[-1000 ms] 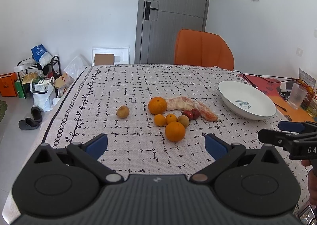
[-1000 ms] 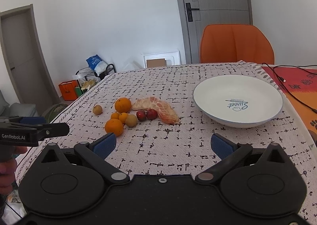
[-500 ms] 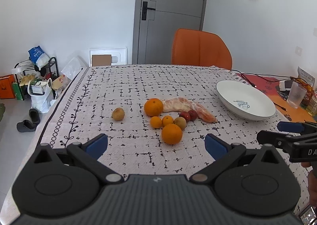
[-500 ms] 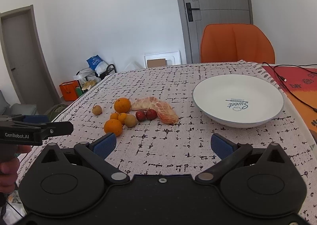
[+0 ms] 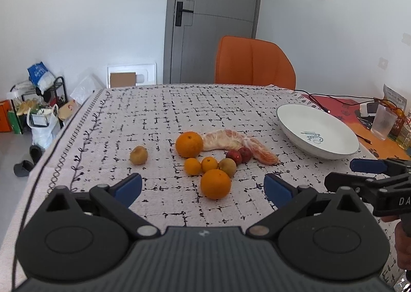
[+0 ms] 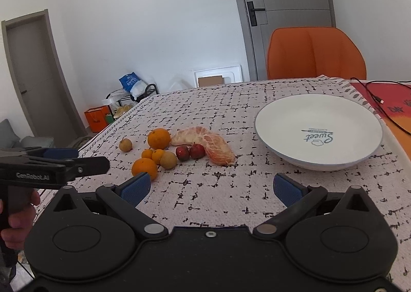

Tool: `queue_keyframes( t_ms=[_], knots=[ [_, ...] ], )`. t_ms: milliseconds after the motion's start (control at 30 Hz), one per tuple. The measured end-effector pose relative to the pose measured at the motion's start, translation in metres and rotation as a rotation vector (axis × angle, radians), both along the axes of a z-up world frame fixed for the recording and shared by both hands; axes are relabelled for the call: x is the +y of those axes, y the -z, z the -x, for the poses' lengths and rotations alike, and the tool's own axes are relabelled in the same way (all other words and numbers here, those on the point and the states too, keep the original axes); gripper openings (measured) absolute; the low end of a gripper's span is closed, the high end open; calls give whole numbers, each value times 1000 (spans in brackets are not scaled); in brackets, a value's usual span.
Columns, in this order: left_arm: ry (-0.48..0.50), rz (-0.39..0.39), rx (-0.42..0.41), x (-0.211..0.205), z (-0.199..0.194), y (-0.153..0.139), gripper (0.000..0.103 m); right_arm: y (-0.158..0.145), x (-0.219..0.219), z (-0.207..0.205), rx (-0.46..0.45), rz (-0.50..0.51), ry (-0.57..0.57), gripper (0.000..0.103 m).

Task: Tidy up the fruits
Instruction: 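Grasp the large orange with the left tool while the right tool grasps a small brown fruit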

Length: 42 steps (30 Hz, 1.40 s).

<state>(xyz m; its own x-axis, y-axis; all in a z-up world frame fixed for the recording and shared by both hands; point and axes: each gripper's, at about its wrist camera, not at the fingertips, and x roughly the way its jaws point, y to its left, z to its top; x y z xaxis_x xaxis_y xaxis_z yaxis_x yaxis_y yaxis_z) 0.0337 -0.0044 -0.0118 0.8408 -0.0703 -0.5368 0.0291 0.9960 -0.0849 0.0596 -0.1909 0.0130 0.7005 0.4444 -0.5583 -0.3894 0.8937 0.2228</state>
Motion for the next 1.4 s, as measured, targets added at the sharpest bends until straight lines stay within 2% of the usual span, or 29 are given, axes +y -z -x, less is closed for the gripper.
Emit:
queue_keyframes(
  t_ms=[100,267,467,700,900,967,1033,1333,1400],
  knots=[
    [2,5,-1,1,-6,3,99,2,1,-4,1,-10,-13,103],
    [4,12,18,1,-18,8,89,8,5,-13,8,-16,-26,102],
    [15,17,45,0,-31,17,82,14,10,-22,12,-14,-36,102],
    [32,14,73,0,-44,26,71,20,16,-33,19,-8,-49,93],
    [67,38,111,0,-56,37,52,25,21,-42,44,-23,-72,86],
    [90,59,124,1,-58,38,35,26,24,-46,54,-26,-81,80],
    [88,59,122,1,-58,38,35,27,27,-49,63,-29,-94,75],
    [57,63,118,19,-54,37,35,29,48,-58,67,-22,-133,73],
    [46,61,112,23,-53,36,35,29,52,-59,65,-17,-144,67]
  ],
)
